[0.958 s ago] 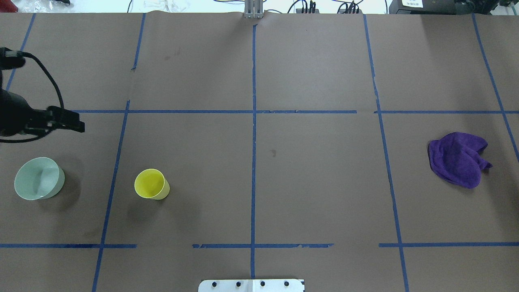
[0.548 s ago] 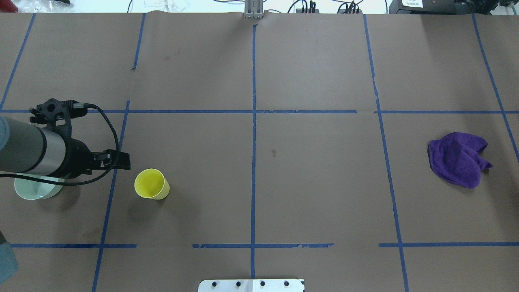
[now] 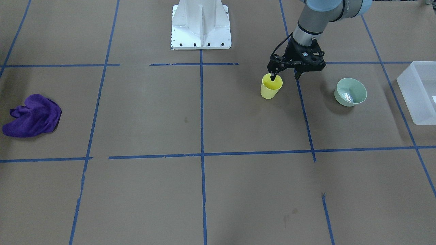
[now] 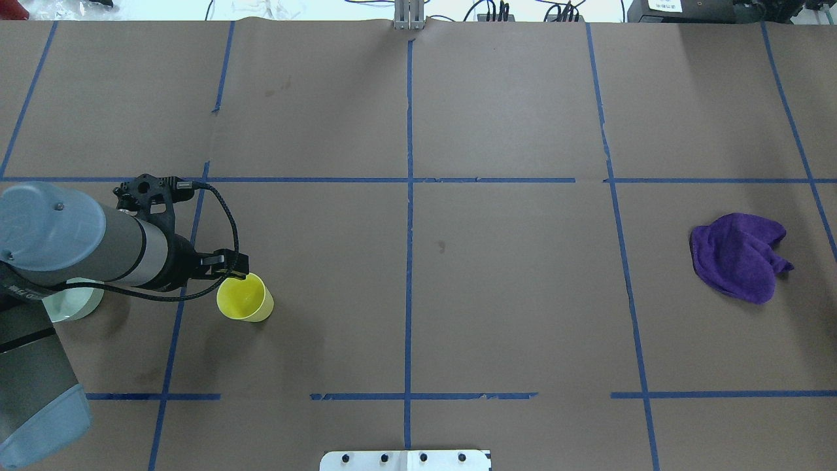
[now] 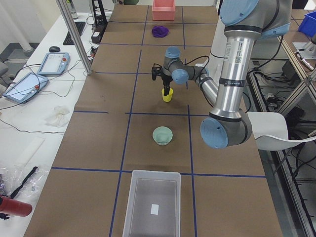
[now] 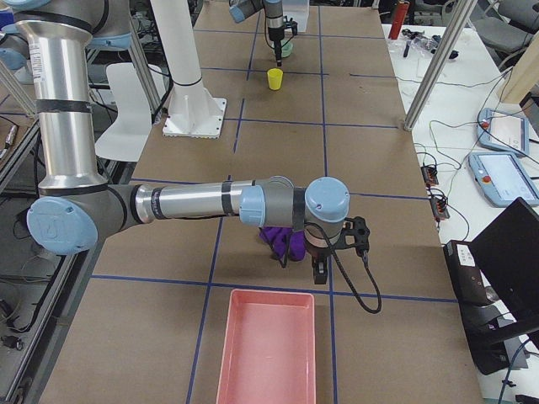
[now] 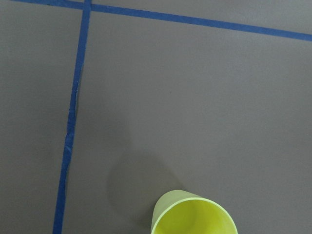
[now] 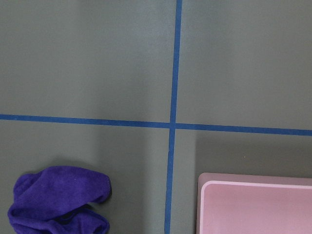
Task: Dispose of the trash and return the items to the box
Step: 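Lower the left gripper onto the yellow cup and grasp its rim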
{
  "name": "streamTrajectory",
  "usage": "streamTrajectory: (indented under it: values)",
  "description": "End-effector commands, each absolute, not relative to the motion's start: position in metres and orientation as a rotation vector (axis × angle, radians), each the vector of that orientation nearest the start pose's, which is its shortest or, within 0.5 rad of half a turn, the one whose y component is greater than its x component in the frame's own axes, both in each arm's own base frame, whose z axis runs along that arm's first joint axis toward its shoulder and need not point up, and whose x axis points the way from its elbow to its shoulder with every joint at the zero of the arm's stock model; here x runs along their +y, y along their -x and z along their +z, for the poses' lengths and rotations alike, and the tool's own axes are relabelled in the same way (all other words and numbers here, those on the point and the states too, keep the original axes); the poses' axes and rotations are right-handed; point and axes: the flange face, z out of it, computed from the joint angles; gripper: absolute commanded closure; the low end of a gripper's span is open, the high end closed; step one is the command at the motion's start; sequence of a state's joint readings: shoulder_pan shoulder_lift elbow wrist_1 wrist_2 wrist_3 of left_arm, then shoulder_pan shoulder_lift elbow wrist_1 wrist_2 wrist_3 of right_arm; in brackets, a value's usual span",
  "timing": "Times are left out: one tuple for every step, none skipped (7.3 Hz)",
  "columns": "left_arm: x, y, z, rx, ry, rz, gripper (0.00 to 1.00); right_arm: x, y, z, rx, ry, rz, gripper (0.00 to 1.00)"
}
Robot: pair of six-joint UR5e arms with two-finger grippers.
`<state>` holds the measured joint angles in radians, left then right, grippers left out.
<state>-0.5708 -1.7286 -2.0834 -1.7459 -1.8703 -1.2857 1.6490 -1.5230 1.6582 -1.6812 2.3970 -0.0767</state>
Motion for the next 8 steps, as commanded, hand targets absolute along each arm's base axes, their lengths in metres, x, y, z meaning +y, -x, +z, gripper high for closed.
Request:
streamTrajectory:
  values:
    - [-0.365, -0.379, 0.334, 0.865, -0.085, -0.138, 0.0, -0.503, -0.1, 0.599, -0.823, -0.087, -0.009, 0.0]
    - [-0.362, -0.385, 0.34, 0.853, -0.074, -0.13, 0.0, -0.503, -0.1, 0.599, -0.821, -0.087, -0.009, 0.0]
    - [-0.362, -0.392, 0.347, 0.84, -0.065, -0.124, 0.0, -0.503, -0.1, 0.597, -0.822, -0.091, -0.011, 0.0]
    - [-0.361, -0.395, 0.349, 0.838, -0.061, -0.118, 0.0, -0.503, -0.1, 0.597, -0.822, -0.091, -0.011, 0.0]
    - [-0.356, -0.401, 0.351, 0.834, -0.053, -0.106, 0.0, -0.504, -0.1, 0.596, -0.822, -0.093, -0.011, 0.0]
    - [-0.351, -0.408, 0.354, 0.829, -0.044, -0.093, 0.0, -0.503, -0.1, 0.597, -0.822, -0.091, -0.011, 0.0]
    - [-0.348, -0.412, 0.356, 0.825, -0.039, -0.087, 0.0, -0.503, -0.1, 0.596, -0.822, -0.094, -0.012, 0.0]
    - [-0.344, -0.415, 0.356, 0.823, -0.033, -0.081, 0.03, -0.503, -0.1, 0.596, -0.821, -0.092, -0.01, 0.0]
